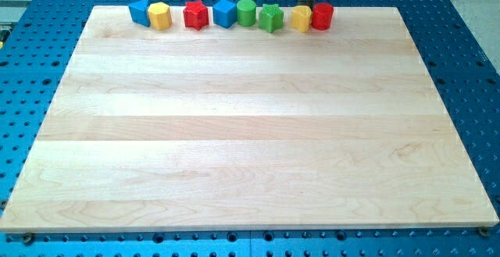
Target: Move green circle slightly to left
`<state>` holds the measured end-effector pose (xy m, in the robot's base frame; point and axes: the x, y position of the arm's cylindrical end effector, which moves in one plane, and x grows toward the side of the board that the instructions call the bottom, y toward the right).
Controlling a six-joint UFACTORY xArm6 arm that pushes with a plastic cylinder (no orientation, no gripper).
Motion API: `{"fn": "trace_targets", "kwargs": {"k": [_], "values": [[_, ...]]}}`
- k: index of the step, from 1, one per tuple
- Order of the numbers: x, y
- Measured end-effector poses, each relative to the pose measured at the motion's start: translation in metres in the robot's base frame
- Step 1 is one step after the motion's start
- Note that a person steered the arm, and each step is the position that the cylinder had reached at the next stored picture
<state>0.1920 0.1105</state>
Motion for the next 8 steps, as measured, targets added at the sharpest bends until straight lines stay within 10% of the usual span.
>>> {"fn": "trace_targets", "kwargs": {"k": [8], "values": [[0.015,-0.112]]}}
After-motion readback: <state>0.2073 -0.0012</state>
